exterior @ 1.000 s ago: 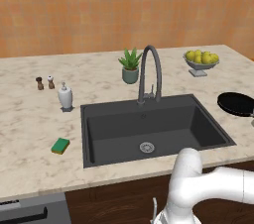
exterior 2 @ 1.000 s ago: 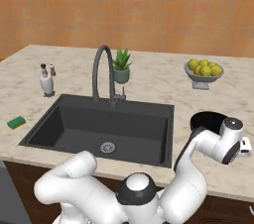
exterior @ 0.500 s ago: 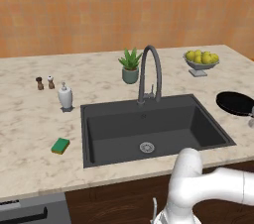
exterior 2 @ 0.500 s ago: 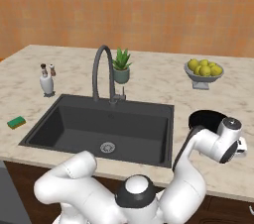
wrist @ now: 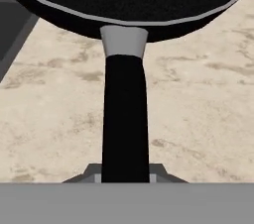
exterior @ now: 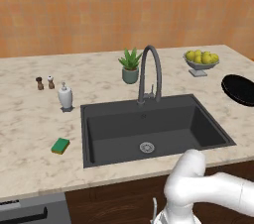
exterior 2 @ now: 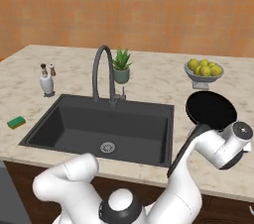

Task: Pick the pan and sponge and place them into the sink. Then turn on the water.

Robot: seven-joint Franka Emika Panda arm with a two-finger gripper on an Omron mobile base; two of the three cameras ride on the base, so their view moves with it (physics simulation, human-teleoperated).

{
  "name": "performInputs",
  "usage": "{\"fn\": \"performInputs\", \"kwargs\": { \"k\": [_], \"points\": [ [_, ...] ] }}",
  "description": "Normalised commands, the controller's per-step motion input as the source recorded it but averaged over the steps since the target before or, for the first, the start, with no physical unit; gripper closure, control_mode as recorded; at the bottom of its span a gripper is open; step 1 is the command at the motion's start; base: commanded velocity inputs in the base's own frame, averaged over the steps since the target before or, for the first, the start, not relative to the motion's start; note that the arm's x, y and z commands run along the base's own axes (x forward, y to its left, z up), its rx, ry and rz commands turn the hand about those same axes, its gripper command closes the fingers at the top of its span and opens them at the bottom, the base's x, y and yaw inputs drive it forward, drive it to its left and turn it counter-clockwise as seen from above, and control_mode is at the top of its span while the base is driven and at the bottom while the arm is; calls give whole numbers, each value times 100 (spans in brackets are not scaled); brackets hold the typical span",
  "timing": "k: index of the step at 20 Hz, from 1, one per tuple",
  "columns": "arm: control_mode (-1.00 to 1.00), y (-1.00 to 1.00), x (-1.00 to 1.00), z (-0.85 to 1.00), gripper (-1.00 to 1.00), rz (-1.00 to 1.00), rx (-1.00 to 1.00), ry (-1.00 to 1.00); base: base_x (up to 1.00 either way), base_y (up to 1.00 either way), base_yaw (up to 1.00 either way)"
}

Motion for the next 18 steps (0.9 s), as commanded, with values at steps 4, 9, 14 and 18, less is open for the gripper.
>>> {"fn": "performInputs", "kwargs": {
  "k": [4,9,14,18],
  "points": [
    [-100,85,-46,51,100,2,-5,-1,0,0,0],
    [-100,95,-4,16,100,22,-13,15,0,0,0],
    [-100,65,0,0,100,33,-11,9,0,0,0],
    [-100,41,4,-7,100,36,-1,17,0,0,0]
  ]
}}
